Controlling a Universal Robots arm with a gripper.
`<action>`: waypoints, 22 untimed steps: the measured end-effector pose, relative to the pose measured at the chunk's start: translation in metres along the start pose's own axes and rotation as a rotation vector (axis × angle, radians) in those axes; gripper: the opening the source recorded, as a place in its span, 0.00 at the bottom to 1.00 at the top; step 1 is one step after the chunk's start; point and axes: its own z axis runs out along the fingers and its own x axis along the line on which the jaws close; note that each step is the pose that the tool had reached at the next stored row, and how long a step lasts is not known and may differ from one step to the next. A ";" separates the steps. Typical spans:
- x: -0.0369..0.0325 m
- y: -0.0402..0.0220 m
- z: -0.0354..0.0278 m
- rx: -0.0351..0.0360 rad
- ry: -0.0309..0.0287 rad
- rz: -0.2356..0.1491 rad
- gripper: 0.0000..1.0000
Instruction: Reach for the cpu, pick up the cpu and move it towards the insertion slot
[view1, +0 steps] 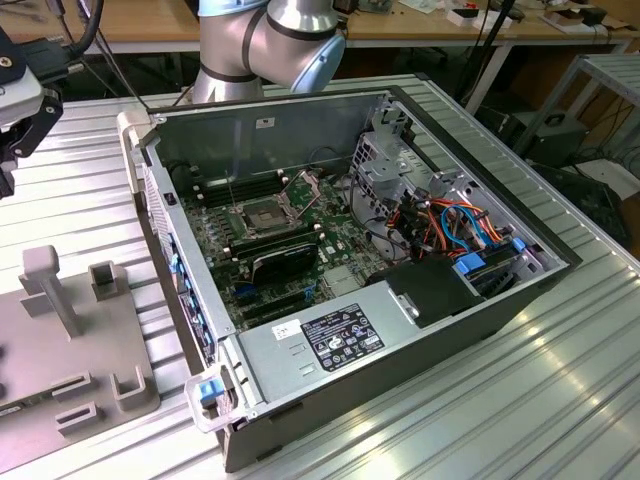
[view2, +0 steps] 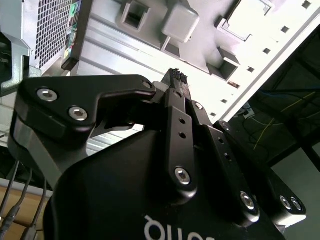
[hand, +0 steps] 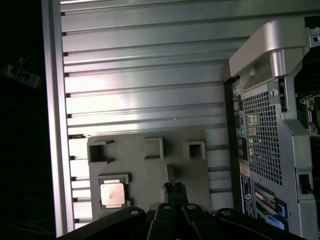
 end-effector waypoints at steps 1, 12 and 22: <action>0.0016 -0.0001 0.0001 0.0001 0.0003 0.000 0.11; 0.0114 -0.0009 0.0007 0.0003 0.0034 0.000 0.11; 0.0207 -0.0016 0.0015 0.0006 0.0082 0.000 0.11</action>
